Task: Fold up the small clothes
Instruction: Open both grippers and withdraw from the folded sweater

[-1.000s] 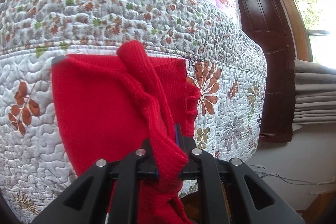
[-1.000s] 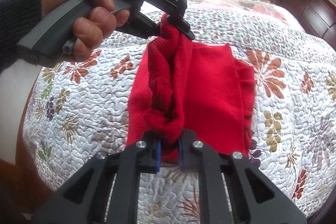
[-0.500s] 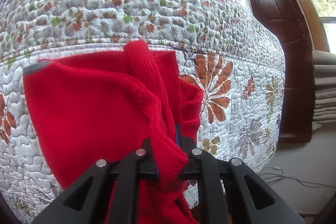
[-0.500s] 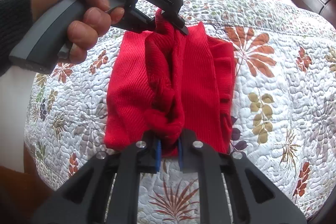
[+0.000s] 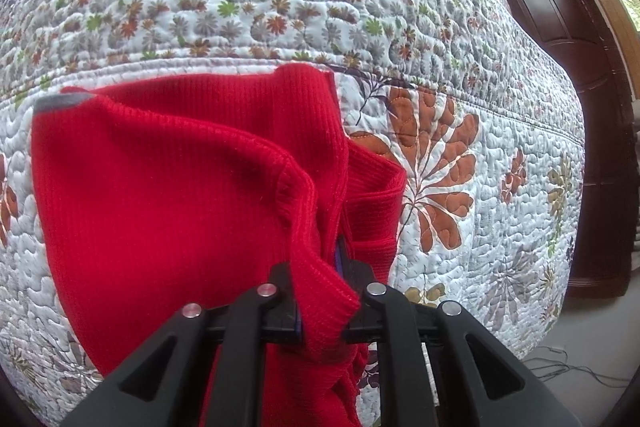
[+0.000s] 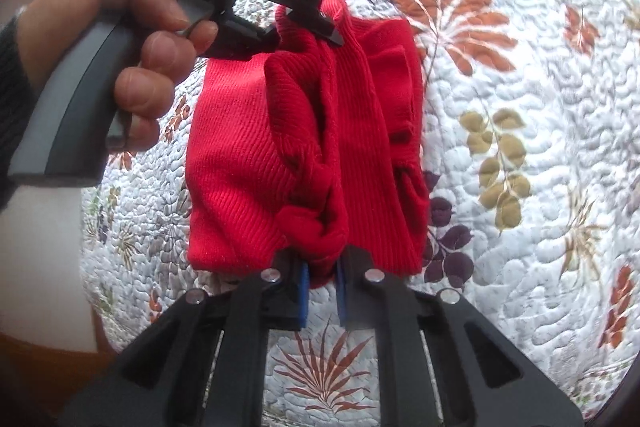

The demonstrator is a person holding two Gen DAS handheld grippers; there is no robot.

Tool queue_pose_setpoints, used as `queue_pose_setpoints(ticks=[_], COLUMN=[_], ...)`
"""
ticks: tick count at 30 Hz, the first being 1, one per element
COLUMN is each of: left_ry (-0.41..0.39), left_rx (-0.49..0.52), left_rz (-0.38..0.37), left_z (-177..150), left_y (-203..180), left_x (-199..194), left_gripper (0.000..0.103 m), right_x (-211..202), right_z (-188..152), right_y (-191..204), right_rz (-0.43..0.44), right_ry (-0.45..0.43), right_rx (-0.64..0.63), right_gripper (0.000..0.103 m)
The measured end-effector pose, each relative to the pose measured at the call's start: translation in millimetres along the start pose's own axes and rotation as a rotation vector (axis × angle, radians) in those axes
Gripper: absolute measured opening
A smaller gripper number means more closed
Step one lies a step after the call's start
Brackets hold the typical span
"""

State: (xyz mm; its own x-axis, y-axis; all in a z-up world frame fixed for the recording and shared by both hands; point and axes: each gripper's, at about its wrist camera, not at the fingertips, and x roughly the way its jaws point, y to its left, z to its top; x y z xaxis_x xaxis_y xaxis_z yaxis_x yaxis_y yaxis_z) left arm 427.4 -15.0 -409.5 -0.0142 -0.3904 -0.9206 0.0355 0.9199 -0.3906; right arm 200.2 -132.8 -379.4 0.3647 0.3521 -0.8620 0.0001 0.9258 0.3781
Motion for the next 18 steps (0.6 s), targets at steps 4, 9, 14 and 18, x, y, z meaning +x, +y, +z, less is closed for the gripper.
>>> queue_pose_setpoints(ticks=[4, 9, 14, 18], left_ry=[-0.067, -0.177, -0.188, -0.118], left_rx=[0.010, -0.017, 0.007, 0.077], left_rz=[-0.093, -0.196, -0.229, -0.256], left_z=[-4, -7, -39, -84], left_y=[-7, 5, 30, 42], left_x=[-13, -63, -100, -94], left_gripper=[0.067, 0.077, 0.081, 0.081], right_x=[15, 14, -20, -9], right_z=[-4, -7, 9, 60], right_y=[-28, -57, -86, -109], right_rz=[0.102, 0.149, 0.305, 0.478], right_ry=[0.039, 0.041, -0.016, -0.019], right_rx=[0.099, 0.175, 0.292, 0.421], right_gripper=[0.009, 0.043, 0.049, 0.050])
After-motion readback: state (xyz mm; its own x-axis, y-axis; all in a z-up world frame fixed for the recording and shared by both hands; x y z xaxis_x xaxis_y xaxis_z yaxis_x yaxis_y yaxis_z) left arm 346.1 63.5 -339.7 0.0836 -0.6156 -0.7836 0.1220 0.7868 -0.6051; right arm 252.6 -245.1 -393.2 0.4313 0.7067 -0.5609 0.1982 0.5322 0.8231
